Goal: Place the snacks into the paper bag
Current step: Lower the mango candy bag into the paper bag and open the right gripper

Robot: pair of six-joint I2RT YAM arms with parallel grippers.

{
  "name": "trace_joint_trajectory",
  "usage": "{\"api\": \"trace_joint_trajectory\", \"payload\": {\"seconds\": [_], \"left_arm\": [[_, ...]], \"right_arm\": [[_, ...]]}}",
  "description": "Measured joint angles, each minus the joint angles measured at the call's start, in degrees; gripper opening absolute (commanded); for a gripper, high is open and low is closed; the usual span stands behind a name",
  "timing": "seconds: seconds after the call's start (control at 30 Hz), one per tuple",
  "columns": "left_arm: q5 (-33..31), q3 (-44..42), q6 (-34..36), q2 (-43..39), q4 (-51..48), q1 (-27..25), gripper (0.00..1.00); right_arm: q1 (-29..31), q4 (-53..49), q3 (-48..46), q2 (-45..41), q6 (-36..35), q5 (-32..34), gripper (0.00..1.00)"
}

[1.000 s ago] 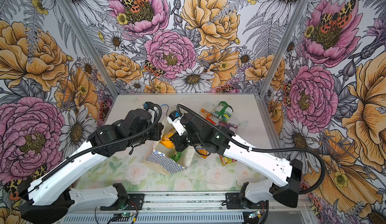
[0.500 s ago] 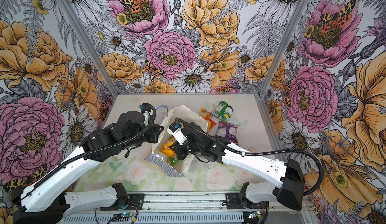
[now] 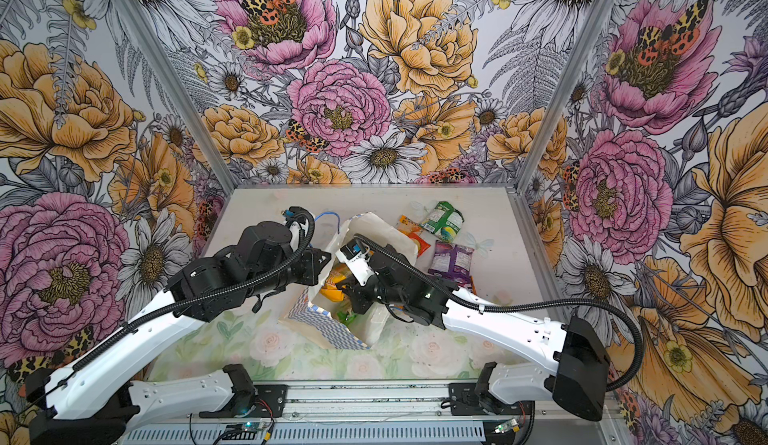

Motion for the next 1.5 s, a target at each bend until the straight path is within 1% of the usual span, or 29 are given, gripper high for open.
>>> {"api": "trace_joint_trajectory", "payload": {"seconds": [0.17,0.37,0.53,0.67,0.83,0.93,1.0,1.07,1.17,1.23,1.4,1.5], "left_arm": [[-0.55,-0.98,-0.46,-0.35,0.09,0.02,0.0],[-0.79,-1.05,-0.48,-0.37,0.26,0.02,0.0],[-0.07,-1.11,-0.61,-0.37,1.05,0.02,0.0],[-0.09,-1.38,-0.66,-0.37,1.11,0.02,0.0],[-0.09,-1.53,-0.66,-0.37,1.6,0.02,0.0],[-0.09,-1.53,-0.66,-0.37,1.57,0.02,0.0],[-0.09,-1.53,-0.66,-0.37,1.55,0.02,0.0],[-0.09,-1.53,-0.63,-0.37,1.55,0.02,0.0],[-0.31,-1.53,-0.59,-0.37,1.49,0.02,0.0],[-1.18,-1.55,-0.57,-0.37,1.4,0.02,0.0],[-3.48,-1.55,-0.57,-0.37,1.31,0.2,0.0],[-4.44,-1.55,-0.57,-0.33,0.96,0.35,0.0]], "right_arm": [[-0.26,3.93,-4.85,1.05,4.0,-0.07,0.0],[-0.26,8.94,-6.62,2.05,8.76,0.31,0.0],[-0.2,12.41,-6.78,5.2,12.81,0.57,0.0],[0.07,13.03,-6.78,8.55,16.61,1.49,0.0],[0.07,14.64,-6.78,9.2,19.82,2.38,0.0],[0.07,15.12,-6.21,10.29,20.57,2.32,0.01],[0.17,15.1,-5.44,11.63,20.96,2.4,0.04],[0.17,15.02,-5.2,12.57,21.16,2.54,0.11],[0.28,14.29,-5.05,12.5,21.11,2.99,0.28],[0.28,13.97,-4.63,12.13,20.72,3.61,0.35],[0.28,12.5,-3.13,9.79,19.76,4.9,0.4],[0.28,12.22,-2.93,8.37,19.43,5.55,0.46]]}}
